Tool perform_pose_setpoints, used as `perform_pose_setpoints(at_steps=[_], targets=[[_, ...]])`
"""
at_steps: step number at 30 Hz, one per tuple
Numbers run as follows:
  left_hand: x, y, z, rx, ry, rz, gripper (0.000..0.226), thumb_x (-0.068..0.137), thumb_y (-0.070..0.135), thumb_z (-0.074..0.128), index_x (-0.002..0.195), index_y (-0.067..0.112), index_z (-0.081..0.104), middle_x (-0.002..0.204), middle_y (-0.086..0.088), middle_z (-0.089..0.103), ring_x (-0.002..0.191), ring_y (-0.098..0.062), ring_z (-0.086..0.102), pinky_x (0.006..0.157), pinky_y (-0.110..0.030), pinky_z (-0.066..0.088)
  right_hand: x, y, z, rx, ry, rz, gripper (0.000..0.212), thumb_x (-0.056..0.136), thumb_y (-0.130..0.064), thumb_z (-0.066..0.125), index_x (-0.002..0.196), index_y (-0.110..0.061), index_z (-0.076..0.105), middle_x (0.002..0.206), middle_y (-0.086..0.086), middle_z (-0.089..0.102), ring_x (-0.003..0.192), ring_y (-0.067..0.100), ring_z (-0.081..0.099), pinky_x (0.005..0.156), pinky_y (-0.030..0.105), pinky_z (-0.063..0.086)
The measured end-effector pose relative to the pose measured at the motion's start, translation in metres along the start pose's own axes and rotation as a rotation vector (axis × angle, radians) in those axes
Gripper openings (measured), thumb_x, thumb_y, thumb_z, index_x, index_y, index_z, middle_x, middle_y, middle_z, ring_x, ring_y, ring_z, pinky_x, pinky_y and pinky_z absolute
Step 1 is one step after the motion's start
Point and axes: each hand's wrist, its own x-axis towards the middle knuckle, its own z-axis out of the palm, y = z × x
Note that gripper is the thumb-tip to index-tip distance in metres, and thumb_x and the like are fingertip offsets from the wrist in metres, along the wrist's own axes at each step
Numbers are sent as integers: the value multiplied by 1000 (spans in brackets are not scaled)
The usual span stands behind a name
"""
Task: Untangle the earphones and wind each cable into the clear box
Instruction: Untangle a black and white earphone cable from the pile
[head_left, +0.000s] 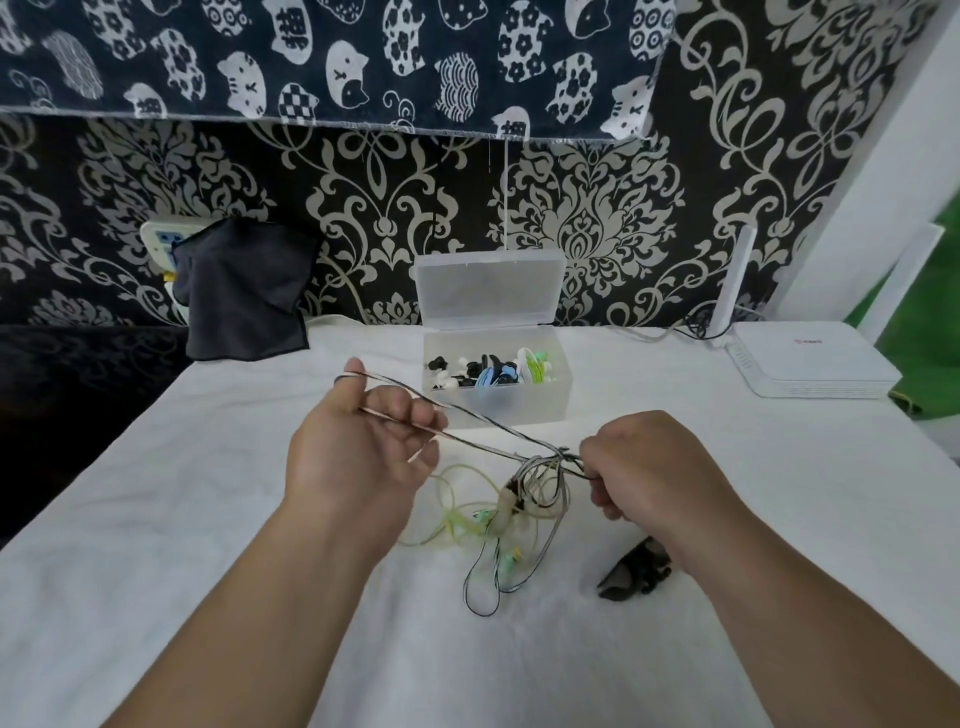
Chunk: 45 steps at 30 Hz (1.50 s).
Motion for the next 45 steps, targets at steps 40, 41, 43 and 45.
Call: perform_pose_setpoints(at_steps=[40,41,43,45], targets=[[16,9,-18,423,475,621,20,87,20,48,72,26,60,56,3,41,48,-18,37,53,-33,31,1,10,-20,169,68,-86,19,94,-6,57,78,-6,67,74,9,73,65,18,74,68,41,61],[19,15,-24,437,557,631,19,83,24,48,70,28,61,58,2,42,52,-21,38,55,-34,33,2,11,-21,198,65,-73,19,94,-5,57,77,-6,68,74,9,73,65,20,74,67,40,61],[20,22,-30,557,614,630,19,87,23,50,74,27,63,65,2,49,58,-21,43,53,-27,38,2,12,-23,269,53,-70,19,94,-4,60,77,-7,70,73,9,75,65,20,73,64,34,59],[24,19,-33,848,522,576,16,92,21,55,84,19,69,76,3,59,65,-17,51,55,-22,41,1,10,-24,321,33,-96,17,93,-5,64,78,-9,72,73,7,75,66,19,73,63,30,58]])
